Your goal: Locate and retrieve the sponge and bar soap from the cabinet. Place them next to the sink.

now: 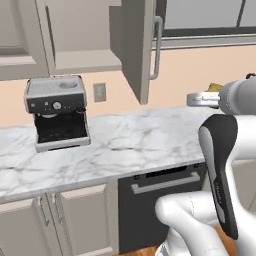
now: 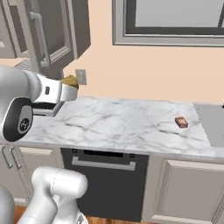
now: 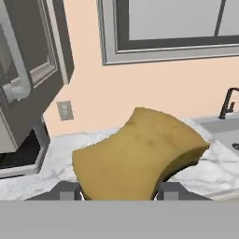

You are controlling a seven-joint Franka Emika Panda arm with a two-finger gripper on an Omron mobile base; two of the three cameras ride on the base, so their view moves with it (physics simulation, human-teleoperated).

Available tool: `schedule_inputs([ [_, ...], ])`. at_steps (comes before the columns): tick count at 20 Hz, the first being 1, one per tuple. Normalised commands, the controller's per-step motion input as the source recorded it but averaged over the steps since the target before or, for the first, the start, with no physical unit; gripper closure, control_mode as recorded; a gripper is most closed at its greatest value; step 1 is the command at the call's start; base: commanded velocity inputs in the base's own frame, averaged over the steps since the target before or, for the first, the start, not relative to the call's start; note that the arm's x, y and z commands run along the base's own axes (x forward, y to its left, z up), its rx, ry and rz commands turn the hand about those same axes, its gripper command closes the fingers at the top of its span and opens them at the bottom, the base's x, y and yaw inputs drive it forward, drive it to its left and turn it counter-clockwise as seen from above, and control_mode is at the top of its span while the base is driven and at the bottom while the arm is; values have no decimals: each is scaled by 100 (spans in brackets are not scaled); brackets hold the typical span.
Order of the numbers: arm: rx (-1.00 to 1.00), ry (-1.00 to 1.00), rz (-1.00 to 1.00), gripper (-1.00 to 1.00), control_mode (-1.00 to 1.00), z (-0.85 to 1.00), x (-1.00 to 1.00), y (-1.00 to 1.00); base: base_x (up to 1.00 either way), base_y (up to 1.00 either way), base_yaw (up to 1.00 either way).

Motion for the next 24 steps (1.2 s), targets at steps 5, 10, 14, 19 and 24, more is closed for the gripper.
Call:
schedule_inputs([
  [5,0,0,0,100,100,0,0,0,51,-62,0],
  [10,0,0,0,100,100,0,0,0,52,-72,0],
  [14,0,0,0,100,100,0,0,0,51,-80,0],
  [19,0,0,0,100,100,0,0,0,53,-74,0],
  [24,0,0,0,100,100,0,0,0,41,-58,-2],
])
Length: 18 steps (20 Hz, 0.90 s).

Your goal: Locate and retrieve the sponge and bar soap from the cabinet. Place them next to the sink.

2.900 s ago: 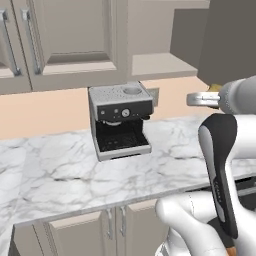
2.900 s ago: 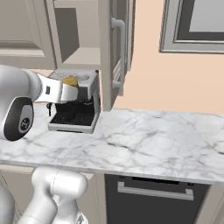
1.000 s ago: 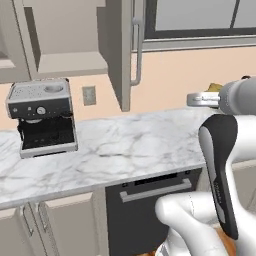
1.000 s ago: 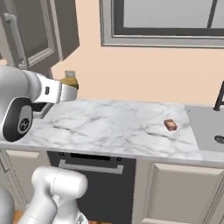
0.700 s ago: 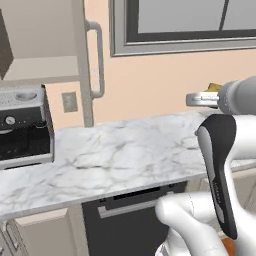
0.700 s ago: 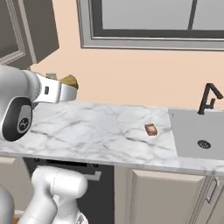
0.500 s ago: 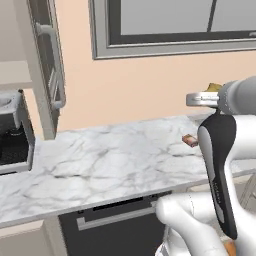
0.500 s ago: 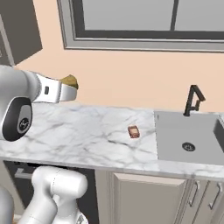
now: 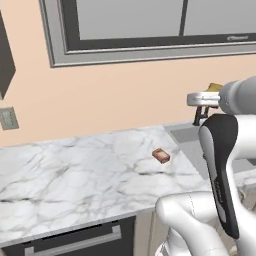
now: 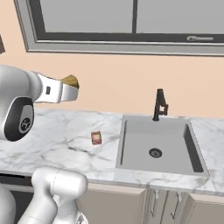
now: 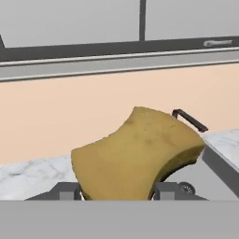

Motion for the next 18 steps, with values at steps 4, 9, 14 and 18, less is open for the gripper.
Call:
schedule_inputs([
  [4,0,0,0,100,100,0,0,0,33,-38,-2],
  [9,0,0,0,100,100,0,0,0,31,-7,-1],
  [14,0,0,0,100,100,0,0,0,11,1,0],
  [18,0,0,0,100,100,0,0,0,5,1,0],
])
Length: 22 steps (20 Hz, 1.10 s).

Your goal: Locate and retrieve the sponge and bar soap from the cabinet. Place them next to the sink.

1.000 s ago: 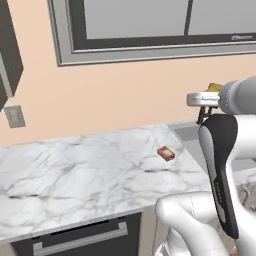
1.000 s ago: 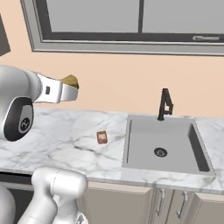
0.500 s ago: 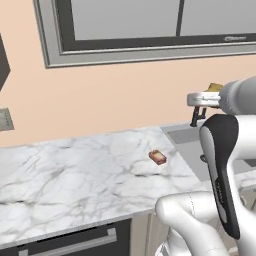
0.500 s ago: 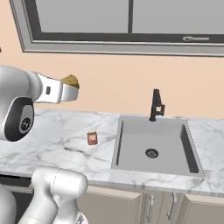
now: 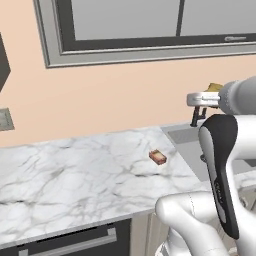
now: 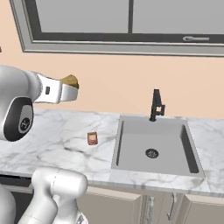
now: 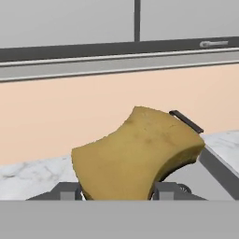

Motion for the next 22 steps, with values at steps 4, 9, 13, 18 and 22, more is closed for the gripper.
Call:
schedule_inputs([
  [4,0,3,0,100,-100,-3,0,-1,0,0,0],
  [9,0,15,0,100,-100,-23,0,-1,0,0,0],
  [13,0,19,0,100,-100,-37,3,-5,0,0,0],
  [18,-1,13,1,100,-100,-82,39,-1,0,0,0],
  [22,-1,0,9,100,-100,-100,56,0,0,0,0],
])
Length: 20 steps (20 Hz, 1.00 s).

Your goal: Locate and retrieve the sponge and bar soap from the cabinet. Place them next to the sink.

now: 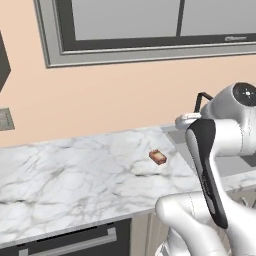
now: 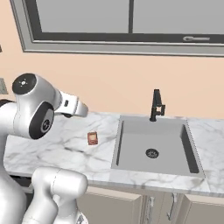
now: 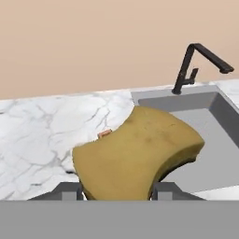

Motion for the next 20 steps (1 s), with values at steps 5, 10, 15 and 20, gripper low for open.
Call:
schedule_inputs([
  [5,-2,0,13,100,-100,-100,59,-3,0,0,0],
  [10,-11,11,1,100,-100,-82,39,-24,0,0,0],
  [15,-12,20,-1,100,-100,-74,39,-21,0,0,0],
  [20,1,24,0,100,-100,-72,36,-15,0,0,0],
])
